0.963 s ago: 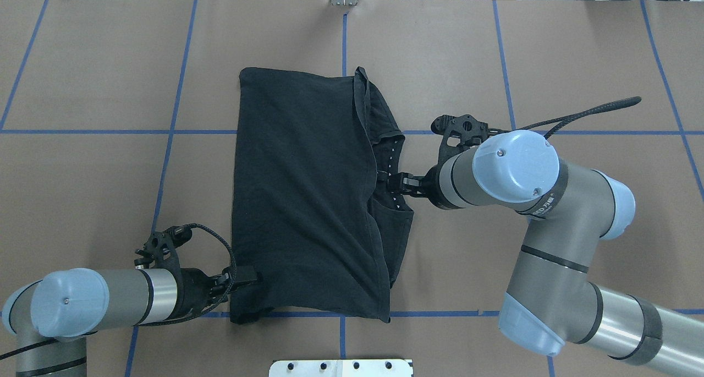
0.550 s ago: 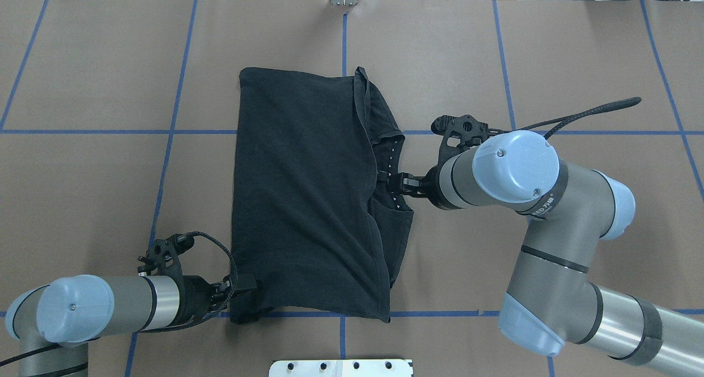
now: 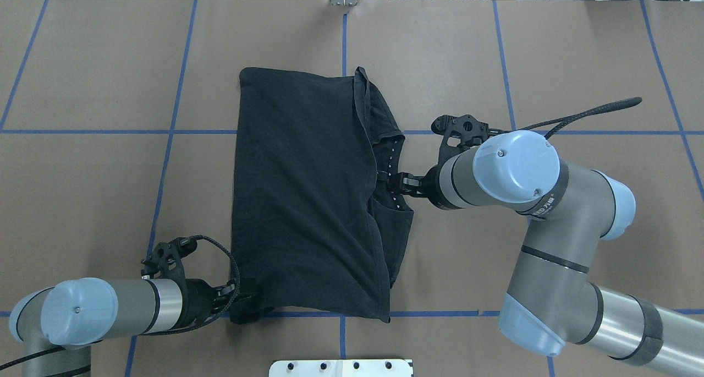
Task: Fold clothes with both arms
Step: 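Grasp the shirt's opposite side edges with both grippers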
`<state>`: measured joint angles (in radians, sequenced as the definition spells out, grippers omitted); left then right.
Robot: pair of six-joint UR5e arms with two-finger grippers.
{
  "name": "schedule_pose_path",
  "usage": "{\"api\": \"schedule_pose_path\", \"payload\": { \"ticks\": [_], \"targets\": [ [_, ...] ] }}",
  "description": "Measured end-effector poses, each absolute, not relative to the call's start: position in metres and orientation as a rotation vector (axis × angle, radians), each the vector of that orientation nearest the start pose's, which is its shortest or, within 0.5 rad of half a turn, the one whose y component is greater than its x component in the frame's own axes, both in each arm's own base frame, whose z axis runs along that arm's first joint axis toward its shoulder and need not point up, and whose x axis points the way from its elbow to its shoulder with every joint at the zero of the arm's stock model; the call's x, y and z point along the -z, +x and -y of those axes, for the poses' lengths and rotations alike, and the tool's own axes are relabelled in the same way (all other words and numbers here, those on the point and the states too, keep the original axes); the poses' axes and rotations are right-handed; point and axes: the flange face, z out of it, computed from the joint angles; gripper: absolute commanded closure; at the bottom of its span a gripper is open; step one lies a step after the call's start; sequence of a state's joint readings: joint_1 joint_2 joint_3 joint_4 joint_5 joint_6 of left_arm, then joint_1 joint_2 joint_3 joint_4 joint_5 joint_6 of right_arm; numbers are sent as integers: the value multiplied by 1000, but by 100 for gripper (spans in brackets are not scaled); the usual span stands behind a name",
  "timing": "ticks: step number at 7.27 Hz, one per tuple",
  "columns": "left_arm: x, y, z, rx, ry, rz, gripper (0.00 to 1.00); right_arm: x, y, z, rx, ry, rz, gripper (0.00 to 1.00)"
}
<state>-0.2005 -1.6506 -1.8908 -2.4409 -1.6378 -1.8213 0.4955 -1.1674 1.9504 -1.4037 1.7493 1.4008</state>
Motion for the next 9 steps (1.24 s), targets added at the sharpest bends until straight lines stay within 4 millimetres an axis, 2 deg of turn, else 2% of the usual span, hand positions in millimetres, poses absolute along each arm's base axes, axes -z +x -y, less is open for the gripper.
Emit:
{"api": "schedule_pose_path", "payload": {
  "ticks": [3, 5, 7, 9],
  "targets": [
    [-366, 482, 227, 345, -90, -1279, 100, -254, -459, 378, -215, 152, 948, 0],
    [-367, 481, 228, 345, -88, -1277, 100, -261, -473, 369, -216, 144, 934, 0],
    [-367, 481, 228, 345, -88, -1277, 100, -273, -506, 345, -265, 149, 904, 2],
    [-366, 481, 227, 344, -89, -1278, 100, -276, -536, 307, -330, 149, 899, 5]
  ]
}}
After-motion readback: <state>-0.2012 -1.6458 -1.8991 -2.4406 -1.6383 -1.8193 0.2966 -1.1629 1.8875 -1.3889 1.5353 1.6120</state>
